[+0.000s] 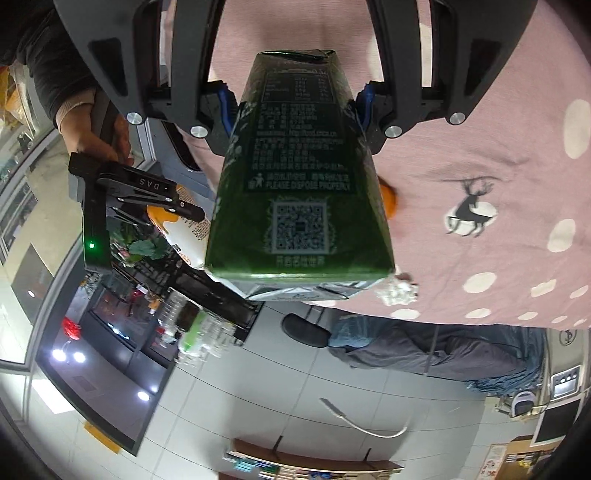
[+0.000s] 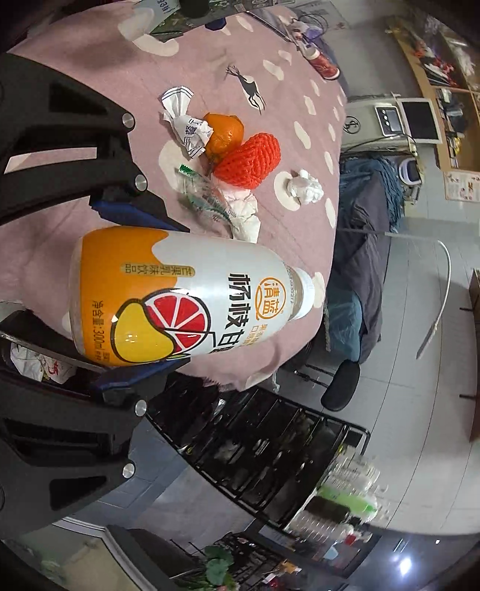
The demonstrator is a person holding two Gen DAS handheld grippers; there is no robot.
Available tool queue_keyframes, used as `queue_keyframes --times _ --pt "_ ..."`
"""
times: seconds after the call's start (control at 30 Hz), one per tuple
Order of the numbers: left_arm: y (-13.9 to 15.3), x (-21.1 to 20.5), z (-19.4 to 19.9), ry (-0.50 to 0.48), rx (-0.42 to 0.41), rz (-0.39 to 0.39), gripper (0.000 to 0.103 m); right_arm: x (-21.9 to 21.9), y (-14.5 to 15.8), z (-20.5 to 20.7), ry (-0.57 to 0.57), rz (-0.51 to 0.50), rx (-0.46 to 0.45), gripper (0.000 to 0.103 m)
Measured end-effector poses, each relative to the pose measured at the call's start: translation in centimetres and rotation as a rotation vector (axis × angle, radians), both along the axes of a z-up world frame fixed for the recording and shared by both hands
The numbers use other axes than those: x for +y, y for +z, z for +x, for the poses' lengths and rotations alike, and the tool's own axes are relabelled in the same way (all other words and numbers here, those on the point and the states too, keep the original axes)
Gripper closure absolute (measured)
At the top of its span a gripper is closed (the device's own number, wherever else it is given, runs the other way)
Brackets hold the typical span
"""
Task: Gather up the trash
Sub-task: 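Carry the bottle and carton to the brown bin and release both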
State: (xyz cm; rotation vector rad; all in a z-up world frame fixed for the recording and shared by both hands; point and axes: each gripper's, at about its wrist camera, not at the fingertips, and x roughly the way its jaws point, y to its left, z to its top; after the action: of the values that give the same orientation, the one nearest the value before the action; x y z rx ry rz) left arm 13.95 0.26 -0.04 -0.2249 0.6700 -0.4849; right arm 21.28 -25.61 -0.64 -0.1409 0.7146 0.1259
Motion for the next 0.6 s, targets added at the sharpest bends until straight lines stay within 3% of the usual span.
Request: queue_keyframes --times 0.17,0.43,0.6 --pt "-0.3 -3.6 -0.6 -0.084 0.005 -0.028 0.055 -4.2 -1.6 -3.5 -0.143 0.041 0.001 0.041" --pt "-0.3 -8.8 -0.8 -0.218 0.018 -0.045 0.055 -11.8 -9.3 -5.7 -0.381 0.125 0.162 0.041" --pt "-0.5 -12.3 -0.8 -0.286 0.030 -0.035 0.055 -15.1 -14.6 -5.4 -0.456 0.158 0.275 0.041"
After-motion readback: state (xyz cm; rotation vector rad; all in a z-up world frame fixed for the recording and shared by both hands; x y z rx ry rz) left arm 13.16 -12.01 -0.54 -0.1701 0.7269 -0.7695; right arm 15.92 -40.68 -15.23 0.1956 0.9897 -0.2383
